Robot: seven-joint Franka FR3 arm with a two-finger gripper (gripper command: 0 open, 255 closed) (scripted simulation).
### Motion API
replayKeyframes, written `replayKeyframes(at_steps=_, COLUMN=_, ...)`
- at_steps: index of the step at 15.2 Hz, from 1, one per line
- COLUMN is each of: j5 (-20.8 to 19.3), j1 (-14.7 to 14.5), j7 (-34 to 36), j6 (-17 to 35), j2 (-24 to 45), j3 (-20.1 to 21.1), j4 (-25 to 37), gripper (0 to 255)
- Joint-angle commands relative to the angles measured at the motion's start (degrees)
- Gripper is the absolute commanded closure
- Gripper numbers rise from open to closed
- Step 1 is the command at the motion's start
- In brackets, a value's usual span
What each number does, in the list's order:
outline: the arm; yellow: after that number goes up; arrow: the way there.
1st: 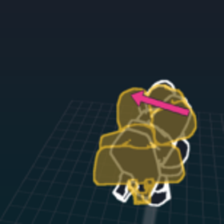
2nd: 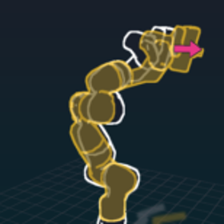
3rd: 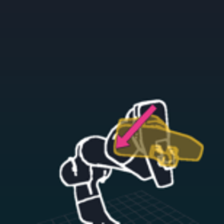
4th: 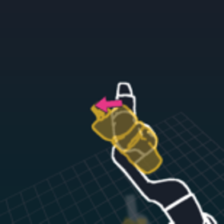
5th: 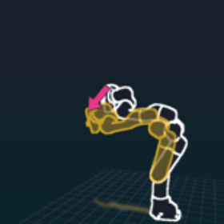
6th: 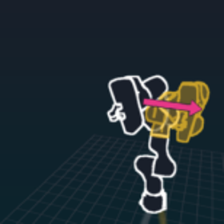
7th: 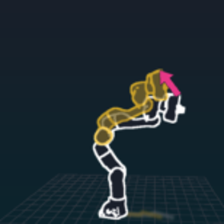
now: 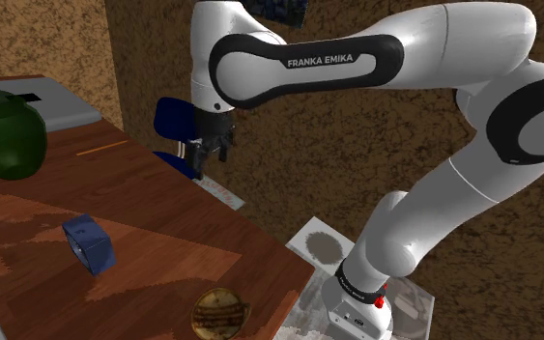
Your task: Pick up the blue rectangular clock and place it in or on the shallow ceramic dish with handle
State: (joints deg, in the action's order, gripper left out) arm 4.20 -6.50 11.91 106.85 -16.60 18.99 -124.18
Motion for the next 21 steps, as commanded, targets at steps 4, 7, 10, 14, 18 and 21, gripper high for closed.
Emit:
replayKeyframes(at_steps=4, j5=-2.4, j1=-1.1, j7=5.7, j6=4.0, j2=9.8, j3=3.9, j4=5.7, gripper=0)
replayKeyframes(at_steps=7, j5=-4.8, j1=-2.1, j7=9.3, j6=5.5, j2=16.1, j3=5.7, j4=10.0, gripper=0)
replayKeyframes(at_steps=10, j5=-7.8, j1=-3.7, j7=12.9, j6=6.4, j2=22.7, j3=6.9, j4=15.1, gripper=0)
replayKeyframes(at_steps=14, j5=-12.0, j1=-6.6, j7=17.3, j6=6.6, j2=31.8, j3=7.6, j4=23.1, gripper=0)
replayKeyframes(at_steps=18, j5=-15.9, j1=-10.6, j7=20.7, j6=5.5, j2=41.1, j3=7.2, j4=32.7, gripper=0)
replayKeyframes(at_steps=21, j5=-18.4, j1=-14.1, j7=22.5, j6=3.8, j2=48.4, j3=6.5, j4=41.3, gripper=0)
